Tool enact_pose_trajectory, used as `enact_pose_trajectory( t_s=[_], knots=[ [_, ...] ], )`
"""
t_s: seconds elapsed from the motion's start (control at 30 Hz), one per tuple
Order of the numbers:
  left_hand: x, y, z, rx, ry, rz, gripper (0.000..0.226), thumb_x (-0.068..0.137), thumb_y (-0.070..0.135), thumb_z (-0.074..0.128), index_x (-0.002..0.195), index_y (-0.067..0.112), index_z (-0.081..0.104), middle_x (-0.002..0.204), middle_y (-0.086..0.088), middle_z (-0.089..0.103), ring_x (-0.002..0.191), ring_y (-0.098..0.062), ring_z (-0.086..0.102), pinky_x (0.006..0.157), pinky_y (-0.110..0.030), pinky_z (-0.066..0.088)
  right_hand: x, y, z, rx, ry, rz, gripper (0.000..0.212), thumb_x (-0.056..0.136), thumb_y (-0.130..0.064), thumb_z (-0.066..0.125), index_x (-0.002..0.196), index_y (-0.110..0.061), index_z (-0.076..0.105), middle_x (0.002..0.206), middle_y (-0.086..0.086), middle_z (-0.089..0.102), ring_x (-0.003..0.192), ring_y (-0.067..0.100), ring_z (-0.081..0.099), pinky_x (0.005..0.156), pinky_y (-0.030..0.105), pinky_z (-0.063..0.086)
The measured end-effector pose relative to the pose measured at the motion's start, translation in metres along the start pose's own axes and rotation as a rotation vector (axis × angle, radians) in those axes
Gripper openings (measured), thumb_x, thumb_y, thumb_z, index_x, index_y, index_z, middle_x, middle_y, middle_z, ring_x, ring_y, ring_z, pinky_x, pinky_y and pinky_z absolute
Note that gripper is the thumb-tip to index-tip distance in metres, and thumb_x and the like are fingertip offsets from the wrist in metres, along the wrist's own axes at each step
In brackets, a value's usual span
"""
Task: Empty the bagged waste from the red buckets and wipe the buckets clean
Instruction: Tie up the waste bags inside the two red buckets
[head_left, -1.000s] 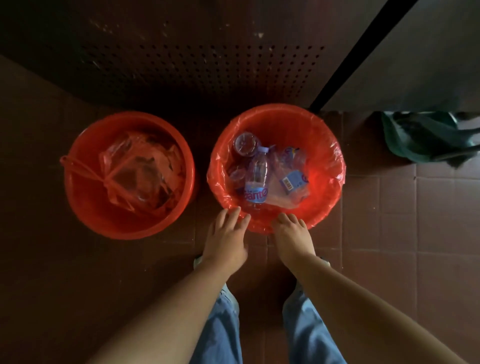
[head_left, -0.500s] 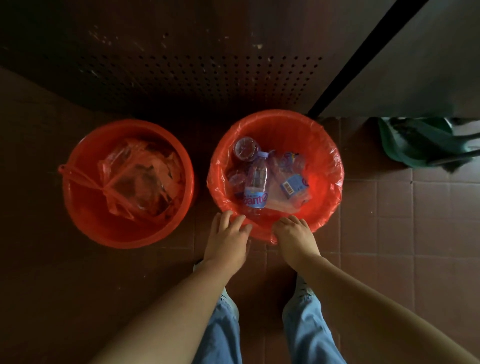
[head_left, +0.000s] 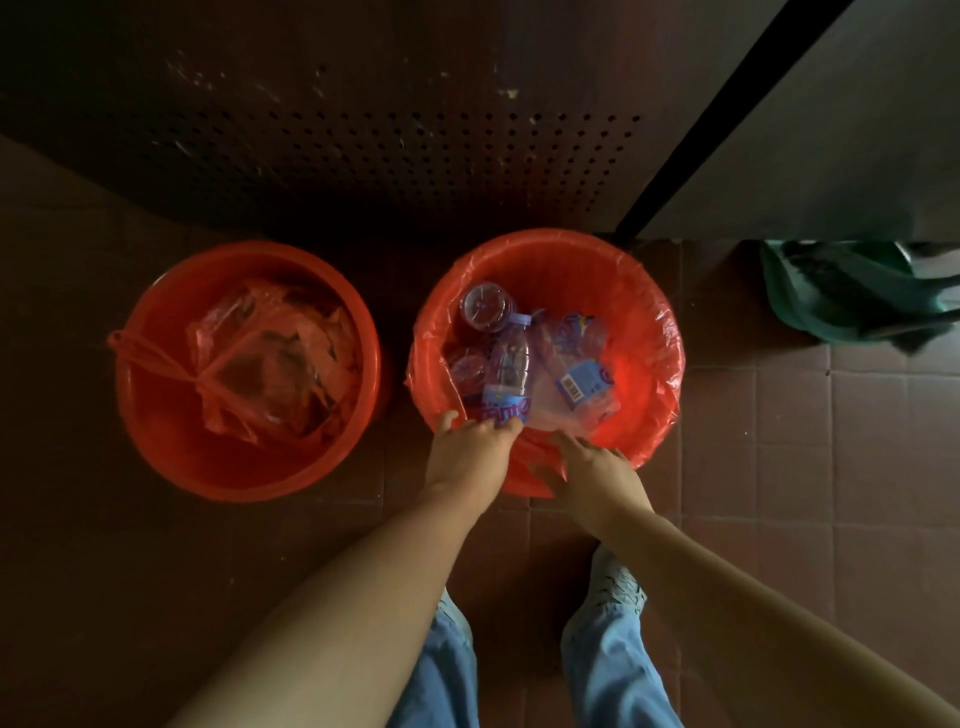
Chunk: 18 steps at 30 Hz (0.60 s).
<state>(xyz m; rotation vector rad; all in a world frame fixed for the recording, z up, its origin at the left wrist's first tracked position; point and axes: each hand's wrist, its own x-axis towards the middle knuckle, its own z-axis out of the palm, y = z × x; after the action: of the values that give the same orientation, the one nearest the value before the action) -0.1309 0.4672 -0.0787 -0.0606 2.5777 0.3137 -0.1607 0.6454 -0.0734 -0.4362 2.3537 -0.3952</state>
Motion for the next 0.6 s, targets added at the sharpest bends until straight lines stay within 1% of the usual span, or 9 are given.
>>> enact_pose_trajectory(
  t_s=[0.07,0.13,0.17,0.23,0.3,0.33,0.4,0.5,0.6],
  knots=[
    [0.003,0.002,-0.001,0.003,0.022,-0.005,0.038,0.094,0.014,0.047,0.128,0.030,0.054,0.106,0.001,0.071,0.106,-0.024,0.065,0.109,-0.043,0.029,-0.004,0.005,0.003,-0.106,-0.054,0.012,0.052,0.090,-0.052,0.064,0.136,-0.030,0.054,0.119,-0.004,0.066,0.108,0.026,0.066,0.094,0.039,0.044],
    [0.001,0.005,0.001,0.009,0.029,-0.012,0.041,0.094,0.014,0.046,0.132,0.028,0.053,0.112,0.001,0.069,0.112,-0.025,0.061,0.114,-0.046,0.026,-0.004,0.008,0.004,-0.119,-0.066,0.029,0.033,0.095,-0.037,0.062,0.125,-0.025,0.063,0.117,-0.001,0.066,0.110,0.027,0.064,0.097,0.037,0.041],
    [-0.002,0.006,0.003,0.009,0.030,-0.007,0.041,0.095,0.016,0.045,0.134,0.027,0.052,0.115,0.001,0.069,0.115,-0.025,0.059,0.117,-0.048,0.024,-0.003,0.009,0.005,-0.115,-0.058,0.031,0.023,0.096,-0.028,0.059,0.115,-0.021,0.068,0.113,0.001,0.068,0.108,0.028,0.065,0.095,0.036,0.041],
    [-0.010,0.006,0.005,0.000,0.027,0.032,0.037,0.099,0.032,0.046,0.135,0.027,0.052,0.122,0.001,0.065,0.120,-0.024,0.056,0.120,-0.052,0.020,-0.002,0.008,0.004,-0.114,-0.028,0.065,0.017,0.095,-0.015,0.055,0.102,-0.016,0.070,0.107,0.004,0.070,0.099,0.031,0.066,0.085,0.032,0.042],
    [-0.018,0.006,0.007,0.037,0.005,0.092,0.045,0.097,0.050,0.047,0.136,0.027,0.052,0.124,0.002,0.063,0.121,-0.024,0.054,0.119,-0.055,0.020,-0.001,0.005,0.003,-0.105,-0.002,0.097,0.016,0.094,-0.011,0.053,0.102,-0.012,0.068,0.107,0.005,0.067,0.093,0.033,0.066,0.077,0.032,0.041],
    [-0.020,0.005,0.008,0.063,0.005,0.115,0.047,0.096,0.052,0.047,0.135,0.027,0.052,0.123,0.002,0.063,0.121,-0.024,0.054,0.119,-0.055,0.020,-0.002,0.005,0.004,-0.084,0.013,0.106,0.016,0.094,-0.009,0.053,0.104,-0.011,0.066,0.108,0.005,0.066,0.092,0.034,0.067,0.075,0.032,0.040],
    [-0.020,0.002,0.008,0.078,0.014,0.100,0.040,0.097,0.040,0.052,0.135,0.029,0.052,0.124,0.004,0.062,0.122,-0.022,0.054,0.120,-0.054,0.019,-0.004,0.004,0.005,-0.022,0.038,0.111,0.017,0.097,-0.009,0.052,0.110,-0.009,0.063,0.108,0.007,0.064,0.092,0.035,0.066,0.073,0.033,0.039],
    [-0.010,0.003,0.005,0.072,-0.010,0.003,0.040,0.092,0.016,0.054,0.130,0.027,0.057,0.122,0.003,0.066,0.119,-0.024,0.057,0.120,-0.053,0.020,-0.008,0.008,0.006,0.002,0.073,0.108,0.018,0.104,-0.019,0.049,0.113,-0.010,0.061,0.108,0.006,0.067,0.096,0.033,0.064,0.078,0.033,0.035],
    [0.000,0.004,0.001,0.121,-0.016,0.017,0.035,0.094,0.016,0.052,0.126,0.024,0.061,0.117,0.001,0.068,0.113,-0.026,0.061,0.119,-0.053,0.020,-0.009,0.012,0.009,-0.087,0.011,0.071,0.036,0.102,-0.047,0.046,0.114,-0.017,0.061,0.113,-0.002,0.068,0.112,0.026,0.058,0.095,0.038,0.038]
  ],
)
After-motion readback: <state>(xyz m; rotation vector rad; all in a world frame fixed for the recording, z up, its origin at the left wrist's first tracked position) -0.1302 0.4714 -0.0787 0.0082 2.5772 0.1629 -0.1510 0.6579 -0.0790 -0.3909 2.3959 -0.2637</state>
